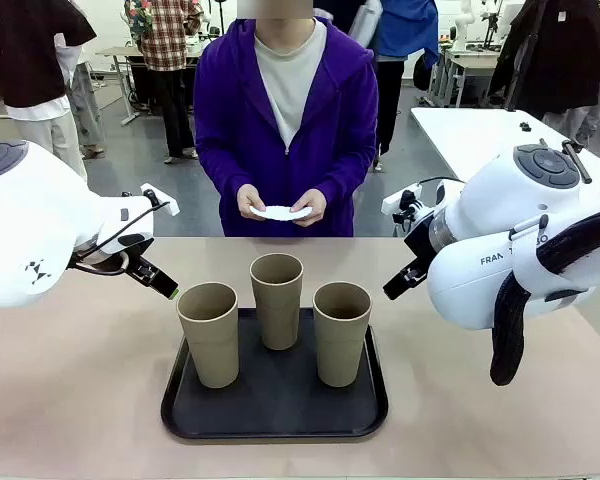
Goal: Place coasters on the table and set cups on them.
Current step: Pick up one Reusable plastic cup and place it on a coaster set by the human.
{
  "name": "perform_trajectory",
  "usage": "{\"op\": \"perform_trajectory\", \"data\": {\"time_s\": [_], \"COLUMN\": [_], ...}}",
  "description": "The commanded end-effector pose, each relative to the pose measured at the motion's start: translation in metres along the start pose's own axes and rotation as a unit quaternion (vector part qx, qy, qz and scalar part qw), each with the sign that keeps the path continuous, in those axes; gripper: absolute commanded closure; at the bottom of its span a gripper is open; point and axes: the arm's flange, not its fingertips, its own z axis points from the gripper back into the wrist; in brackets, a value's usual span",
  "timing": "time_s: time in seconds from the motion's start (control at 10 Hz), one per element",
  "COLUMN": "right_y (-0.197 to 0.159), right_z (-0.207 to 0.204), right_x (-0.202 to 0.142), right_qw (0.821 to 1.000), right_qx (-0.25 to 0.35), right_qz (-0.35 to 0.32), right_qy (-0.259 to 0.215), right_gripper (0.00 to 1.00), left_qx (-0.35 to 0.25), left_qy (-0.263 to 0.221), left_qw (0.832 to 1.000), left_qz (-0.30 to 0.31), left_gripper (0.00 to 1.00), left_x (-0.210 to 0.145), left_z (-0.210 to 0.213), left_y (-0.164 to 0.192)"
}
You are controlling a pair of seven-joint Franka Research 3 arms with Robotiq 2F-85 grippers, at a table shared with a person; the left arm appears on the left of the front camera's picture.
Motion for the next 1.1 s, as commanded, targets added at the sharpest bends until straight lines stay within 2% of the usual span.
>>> {"op": "perform_trajectory", "data": {"time_s": [0.0, 1.0], "right_y": [0.0, 0.0], "right_z": [0.0, 0.0], "right_x": [0.0, 0.0], "right_qw": [1.0, 1.0], "right_qx": [0.0, 0.0], "right_qz": [0.0, 0.0], "right_qy": [0.0, 0.0], "right_gripper": [0.0, 0.0], "left_qx": [0.0, 0.0], "left_qy": [0.0, 0.0], "left_qw": [1.0, 1.0], "left_qz": [0.0, 0.0], "left_gripper": [0.0, 0.0], "left_x": [0.0, 0.0], "left_z": [0.0, 0.0], "left_y": [-0.0001, -0.0001]}}
